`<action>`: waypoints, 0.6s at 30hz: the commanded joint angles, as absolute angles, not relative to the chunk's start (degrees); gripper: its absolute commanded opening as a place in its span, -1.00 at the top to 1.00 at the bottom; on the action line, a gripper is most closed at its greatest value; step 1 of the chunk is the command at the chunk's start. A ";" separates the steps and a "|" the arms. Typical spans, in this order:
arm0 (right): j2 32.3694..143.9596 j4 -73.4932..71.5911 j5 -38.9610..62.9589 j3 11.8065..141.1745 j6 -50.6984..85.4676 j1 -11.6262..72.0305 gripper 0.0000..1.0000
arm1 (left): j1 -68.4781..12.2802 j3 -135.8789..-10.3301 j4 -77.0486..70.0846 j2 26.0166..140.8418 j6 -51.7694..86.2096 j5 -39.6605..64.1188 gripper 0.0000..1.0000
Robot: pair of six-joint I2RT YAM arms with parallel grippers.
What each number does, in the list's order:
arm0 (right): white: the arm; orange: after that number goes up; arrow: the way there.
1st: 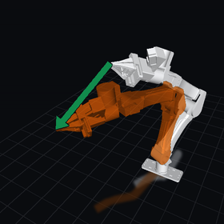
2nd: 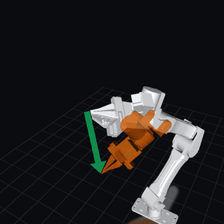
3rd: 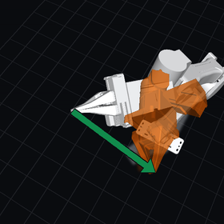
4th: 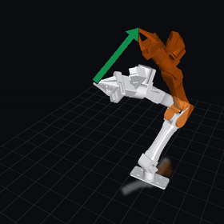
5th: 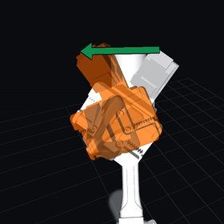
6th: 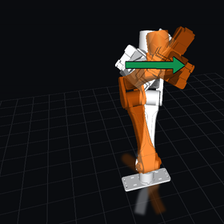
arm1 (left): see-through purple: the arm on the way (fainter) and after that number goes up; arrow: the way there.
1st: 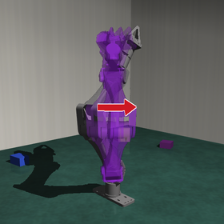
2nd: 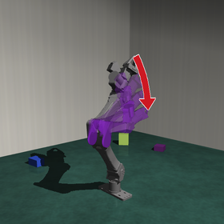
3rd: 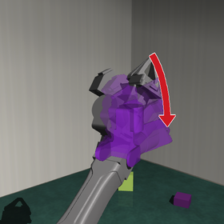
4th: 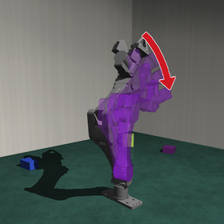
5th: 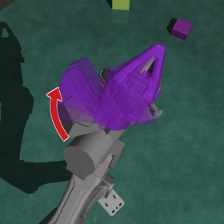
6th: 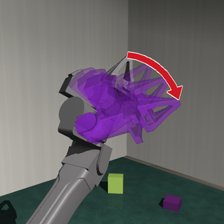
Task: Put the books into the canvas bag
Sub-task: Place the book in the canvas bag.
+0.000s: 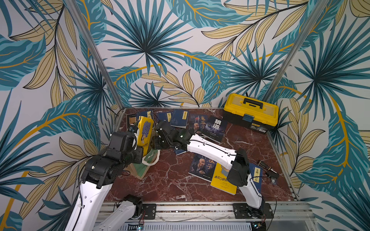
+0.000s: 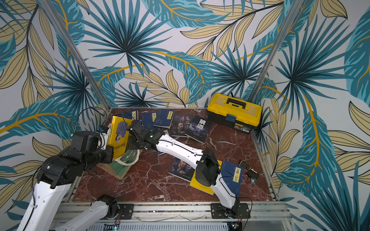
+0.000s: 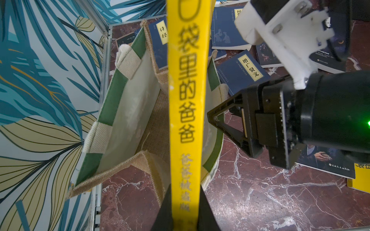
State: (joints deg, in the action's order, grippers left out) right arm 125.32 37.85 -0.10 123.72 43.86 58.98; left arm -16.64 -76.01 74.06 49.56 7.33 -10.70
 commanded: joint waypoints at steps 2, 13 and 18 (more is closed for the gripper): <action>126.39 38.68 0.24 122.49 43.22 59.25 0.17 | -16.28 -78.60 73.15 49.55 7.21 -12.13 1.00; 122.63 37.43 -0.29 122.85 36.30 56.77 1.00 | -16.29 -79.87 81.16 49.35 5.32 -12.23 1.00; 122.43 38.75 0.32 124.77 35.33 55.66 1.00 | -16.24 -81.26 82.28 49.50 4.24 -10.63 1.00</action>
State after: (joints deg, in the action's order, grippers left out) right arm 125.27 38.09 1.83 123.76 37.60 57.45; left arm -16.64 -77.30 79.11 50.30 5.91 -10.59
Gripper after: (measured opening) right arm 0.062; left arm 0.160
